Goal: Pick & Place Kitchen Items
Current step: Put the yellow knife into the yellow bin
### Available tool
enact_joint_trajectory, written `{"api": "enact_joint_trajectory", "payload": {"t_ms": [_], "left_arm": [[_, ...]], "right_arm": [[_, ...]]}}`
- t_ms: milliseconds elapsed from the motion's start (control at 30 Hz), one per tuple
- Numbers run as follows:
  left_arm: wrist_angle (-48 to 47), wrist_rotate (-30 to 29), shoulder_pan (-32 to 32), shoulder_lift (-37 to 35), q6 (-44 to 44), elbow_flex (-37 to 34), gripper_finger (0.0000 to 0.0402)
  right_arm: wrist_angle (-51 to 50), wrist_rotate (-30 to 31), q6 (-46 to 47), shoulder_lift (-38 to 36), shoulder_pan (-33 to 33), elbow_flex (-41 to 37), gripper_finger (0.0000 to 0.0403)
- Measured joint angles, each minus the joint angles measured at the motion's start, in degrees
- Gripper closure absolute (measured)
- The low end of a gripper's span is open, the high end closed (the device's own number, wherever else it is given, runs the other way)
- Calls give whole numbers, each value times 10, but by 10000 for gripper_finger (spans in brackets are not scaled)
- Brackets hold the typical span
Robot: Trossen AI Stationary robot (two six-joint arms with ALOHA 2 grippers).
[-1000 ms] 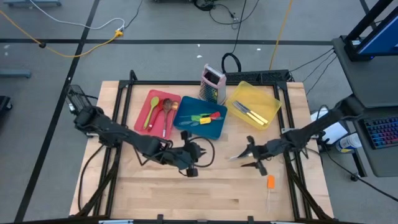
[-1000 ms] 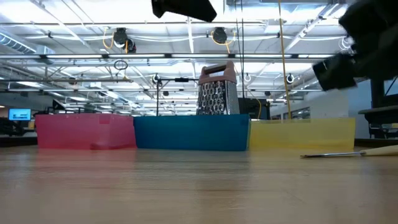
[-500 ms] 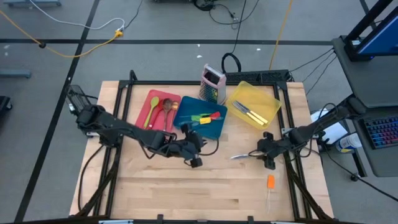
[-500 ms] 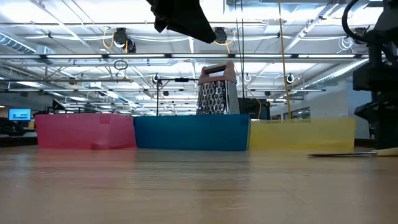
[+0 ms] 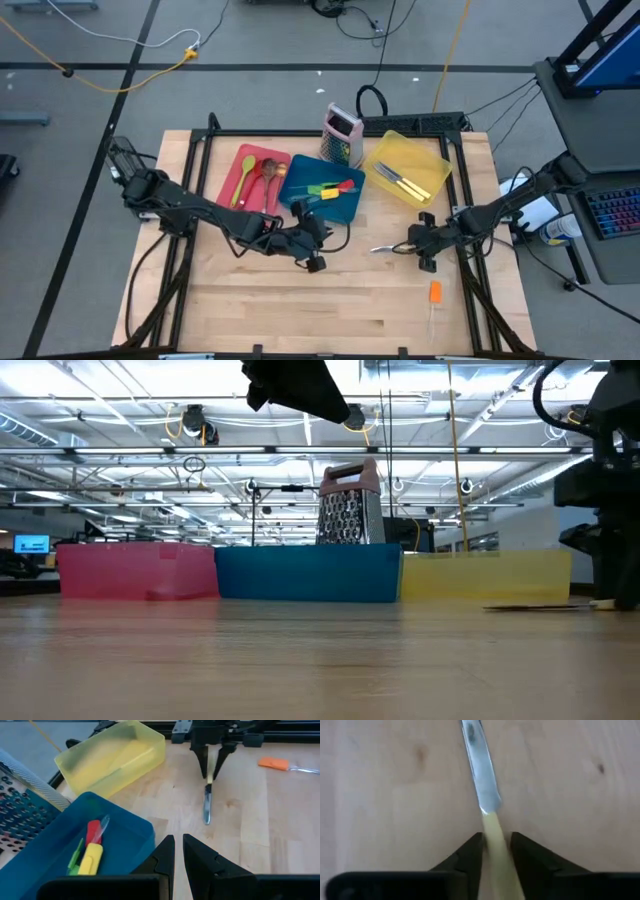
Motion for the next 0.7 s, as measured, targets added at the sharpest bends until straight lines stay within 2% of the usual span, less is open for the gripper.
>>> {"api": "enact_joint_trajectory", "payload": {"t_ms": [167, 267, 400, 567, 700], "left_arm": [[-2, 15, -13, 0, -5, 0, 360], [-2, 33, -23, 0, -14, 0, 360], [-2, 45, -42, 0, -19, 0, 360], [-2, 45, -66, 0, -26, 0, 360], [-2, 45, -81, 0, -32, 0, 360]], "right_arm": [[115, -22, 10, 7, 1, -43, 370], [203, -38, -2, 8, 2, -60, 372], [257, -30, -33, 8, 3, -64, 372], [349, -2, -67, 10, 5, -66, 372], [400, 50, -119, 10, 4, -50, 379]]}}
